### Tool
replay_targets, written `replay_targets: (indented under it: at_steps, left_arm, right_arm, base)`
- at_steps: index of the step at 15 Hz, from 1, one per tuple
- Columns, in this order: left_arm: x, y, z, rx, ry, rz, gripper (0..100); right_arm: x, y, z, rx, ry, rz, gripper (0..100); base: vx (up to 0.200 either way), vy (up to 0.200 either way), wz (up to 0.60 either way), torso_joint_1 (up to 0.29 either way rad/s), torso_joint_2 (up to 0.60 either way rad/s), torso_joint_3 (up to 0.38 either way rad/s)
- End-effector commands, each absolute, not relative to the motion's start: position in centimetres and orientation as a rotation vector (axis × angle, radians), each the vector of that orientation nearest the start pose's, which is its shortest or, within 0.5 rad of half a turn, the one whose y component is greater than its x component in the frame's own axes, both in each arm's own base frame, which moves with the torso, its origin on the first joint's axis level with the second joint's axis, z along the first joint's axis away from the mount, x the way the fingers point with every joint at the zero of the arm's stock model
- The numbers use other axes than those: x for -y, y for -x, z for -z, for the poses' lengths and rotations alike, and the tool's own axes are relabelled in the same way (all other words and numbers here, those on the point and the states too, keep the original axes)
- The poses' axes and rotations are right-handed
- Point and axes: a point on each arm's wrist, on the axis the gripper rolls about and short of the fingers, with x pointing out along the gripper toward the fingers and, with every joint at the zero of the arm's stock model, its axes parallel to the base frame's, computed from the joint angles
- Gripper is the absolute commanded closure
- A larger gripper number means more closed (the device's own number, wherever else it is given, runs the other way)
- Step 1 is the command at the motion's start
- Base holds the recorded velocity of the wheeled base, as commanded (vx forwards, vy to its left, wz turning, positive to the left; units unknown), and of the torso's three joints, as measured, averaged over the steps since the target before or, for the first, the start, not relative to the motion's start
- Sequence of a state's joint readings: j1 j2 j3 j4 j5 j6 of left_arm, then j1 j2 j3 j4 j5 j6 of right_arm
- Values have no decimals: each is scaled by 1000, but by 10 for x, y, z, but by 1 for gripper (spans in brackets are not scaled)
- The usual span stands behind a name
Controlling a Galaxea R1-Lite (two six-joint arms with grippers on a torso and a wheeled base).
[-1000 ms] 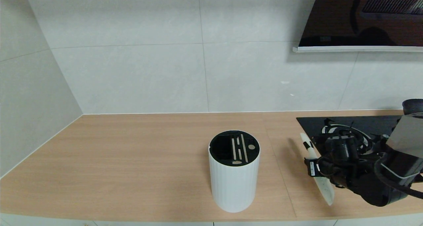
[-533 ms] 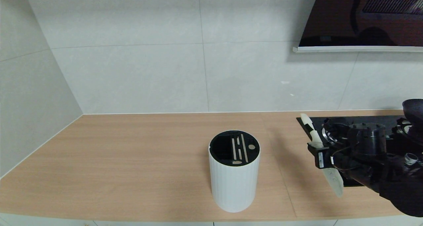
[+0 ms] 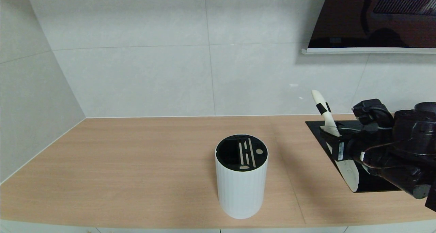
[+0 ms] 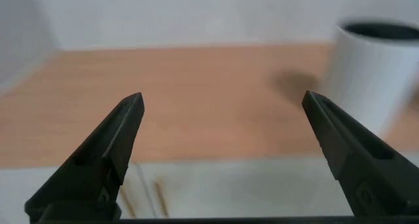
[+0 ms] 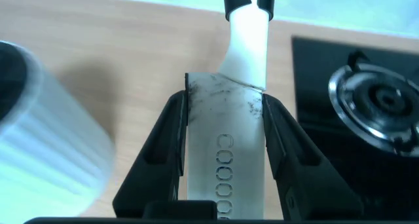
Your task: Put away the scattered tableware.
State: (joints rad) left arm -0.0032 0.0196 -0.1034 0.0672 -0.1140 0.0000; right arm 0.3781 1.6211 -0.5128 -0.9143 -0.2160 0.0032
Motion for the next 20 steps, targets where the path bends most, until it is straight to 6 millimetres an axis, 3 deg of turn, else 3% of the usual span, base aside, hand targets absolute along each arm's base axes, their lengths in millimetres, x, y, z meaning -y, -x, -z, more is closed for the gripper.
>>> replay_targets:
  at_steps: [1,2,3,6,7,8,10,12,14,16,20]
  left_arm:
    - [4,26,-135,-78,9,221,0]
    - [6,11,-164,-139,20,280,0]
    - [7,-10,-179,-219,25,337,0]
    - [10,-71,-219,-300,19,452,0]
    - [11,-85,-225,-298,21,461,0]
    - [12,-112,-233,-292,20,474,0]
    - [23,-141,-233,-284,19,546,0]
    - [38,-152,-225,-310,98,622,0]
    - [50,-160,-229,-304,208,675,0]
    - [69,-178,-236,-270,437,740,0]
    - [85,-205,-211,-245,480,780,0]
  right_arm:
    - [-92,-243,-170,-140,40,-167,100]
    - [-95,-250,-180,-118,35,-167,100]
    - [-98,-254,-191,-110,32,-175,100]
    - [-123,-259,-212,-135,44,-251,100]
    - [-129,-257,-215,-139,47,-272,100]
    - [-139,-253,-220,-131,47,-306,100]
    - [-154,-241,-222,-125,50,-367,100]
    - [-175,-224,-220,-132,59,-459,100]
    - [-187,-221,-216,-146,52,-498,100]
    - [-207,-221,-203,-198,6,-539,100]
    - [-231,-199,-194,-229,8,-601,100]
  base:
    - [0,0,0,0,0,0]
    - [0,0,0,0,0,0]
    - [0,0,0,0,0,0]
    - [0,0,0,0,0,0]
    - [0,0,0,0,0,0]
    - [0,0,0,0,0,0]
    - [0,0,0,0,0,0]
    - [0,0,0,0,0,0]
    - [0,0,0,0,0,0]
    - [0,0,0,0,0,0]
    - [0,0,0,0,0,0]
